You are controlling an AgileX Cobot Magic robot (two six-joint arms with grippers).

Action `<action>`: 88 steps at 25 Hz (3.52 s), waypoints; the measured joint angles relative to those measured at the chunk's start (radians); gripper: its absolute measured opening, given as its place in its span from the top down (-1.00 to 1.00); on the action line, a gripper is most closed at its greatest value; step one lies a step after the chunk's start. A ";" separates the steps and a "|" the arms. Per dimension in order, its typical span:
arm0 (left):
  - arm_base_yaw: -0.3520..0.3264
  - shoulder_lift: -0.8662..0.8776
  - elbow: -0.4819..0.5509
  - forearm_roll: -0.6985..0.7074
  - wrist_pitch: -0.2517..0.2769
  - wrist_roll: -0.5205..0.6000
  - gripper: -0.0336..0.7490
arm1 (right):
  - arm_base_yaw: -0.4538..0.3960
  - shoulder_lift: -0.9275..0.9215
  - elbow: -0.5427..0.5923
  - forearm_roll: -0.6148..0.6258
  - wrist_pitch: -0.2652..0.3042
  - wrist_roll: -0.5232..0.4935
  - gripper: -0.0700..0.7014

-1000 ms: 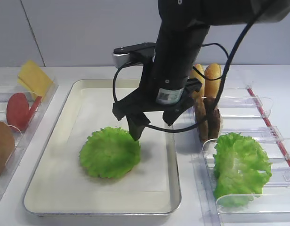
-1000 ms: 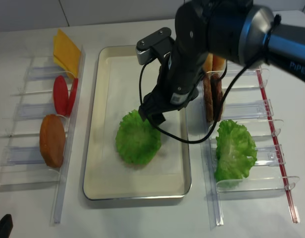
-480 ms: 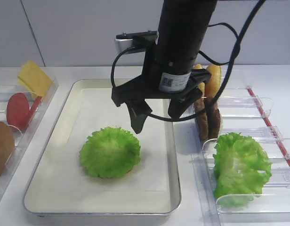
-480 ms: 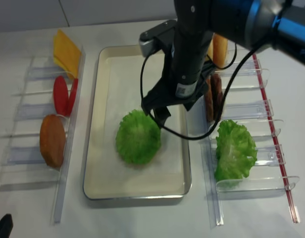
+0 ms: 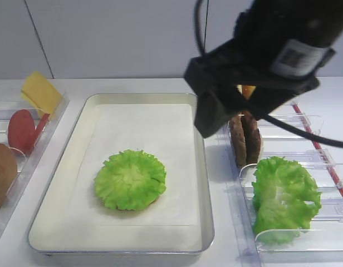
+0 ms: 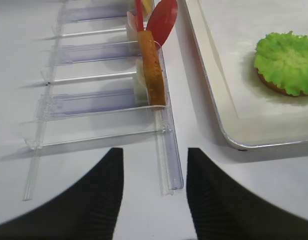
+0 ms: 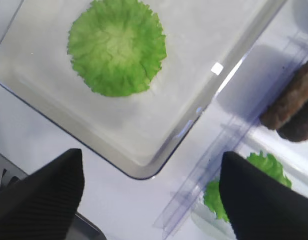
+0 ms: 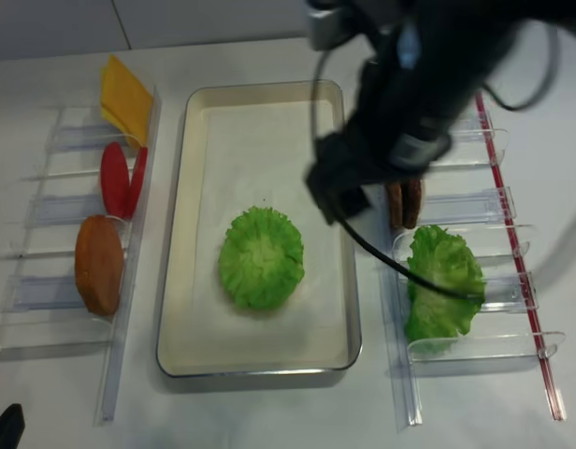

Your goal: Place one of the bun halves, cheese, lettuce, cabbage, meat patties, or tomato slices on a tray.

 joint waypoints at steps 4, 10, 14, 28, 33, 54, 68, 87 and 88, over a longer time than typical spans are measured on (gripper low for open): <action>0.000 0.000 0.000 0.000 0.000 0.000 0.19 | 0.000 -0.215 0.149 -0.016 0.010 -0.017 -0.63; 0.000 0.000 0.000 0.000 0.000 0.000 0.19 | 0.000 -0.544 0.293 -0.088 0.021 -0.035 -0.63; 0.000 0.000 0.000 0.000 0.000 0.000 0.19 | -0.066 -0.729 0.372 -0.108 0.028 -0.041 -0.63; 0.000 0.000 0.000 0.000 0.000 0.000 0.19 | -0.698 -1.169 0.737 -0.032 -0.063 -0.202 -0.63; 0.000 0.000 0.000 0.000 0.000 0.000 0.19 | -0.784 -1.291 0.798 -0.007 -0.115 -0.251 -0.63; 0.000 0.000 0.000 0.000 0.000 0.000 0.19 | -0.819 -1.421 0.847 0.022 -0.099 -0.300 -0.63; 0.000 0.000 0.000 0.000 0.000 0.000 0.19 | -0.819 -1.421 0.855 0.056 -0.078 -0.346 -0.64; 0.000 0.000 0.000 0.000 0.000 0.000 0.19 | -0.819 -1.421 0.855 0.056 -0.078 -0.346 -0.64; 0.000 0.000 0.000 0.000 0.000 0.000 0.19 | -0.819 -1.421 0.855 0.056 -0.078 -0.346 -0.64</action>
